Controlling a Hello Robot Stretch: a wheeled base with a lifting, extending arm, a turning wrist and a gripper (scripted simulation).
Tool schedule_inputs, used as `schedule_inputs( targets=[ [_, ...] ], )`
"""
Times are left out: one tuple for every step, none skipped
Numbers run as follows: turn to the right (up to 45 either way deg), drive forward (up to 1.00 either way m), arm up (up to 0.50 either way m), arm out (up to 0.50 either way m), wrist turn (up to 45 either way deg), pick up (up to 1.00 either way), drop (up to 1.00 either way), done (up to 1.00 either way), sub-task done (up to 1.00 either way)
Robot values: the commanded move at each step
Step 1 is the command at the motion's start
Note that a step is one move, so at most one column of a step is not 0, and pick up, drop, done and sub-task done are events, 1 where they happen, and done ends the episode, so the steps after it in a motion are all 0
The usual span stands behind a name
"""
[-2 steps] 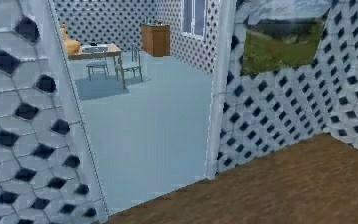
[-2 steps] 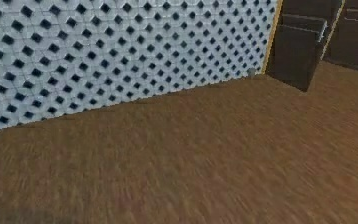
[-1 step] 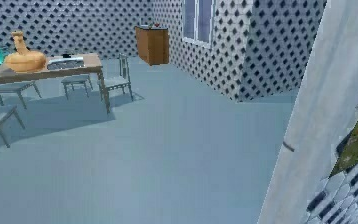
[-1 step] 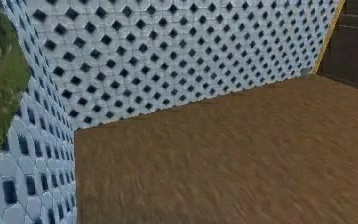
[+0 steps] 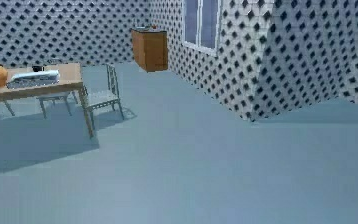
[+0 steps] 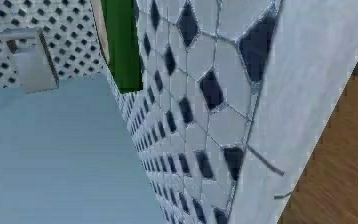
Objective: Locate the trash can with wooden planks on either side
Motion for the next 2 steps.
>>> schedule_inputs(
  targets=[
    [45.0,0.00,0.00,0.00,0.0,0.00,0.00,0.00,0.00],
    [9.0,0.00,0.00,0.00,0.0,0.00,0.00,0.00,0.00]
  ],
)
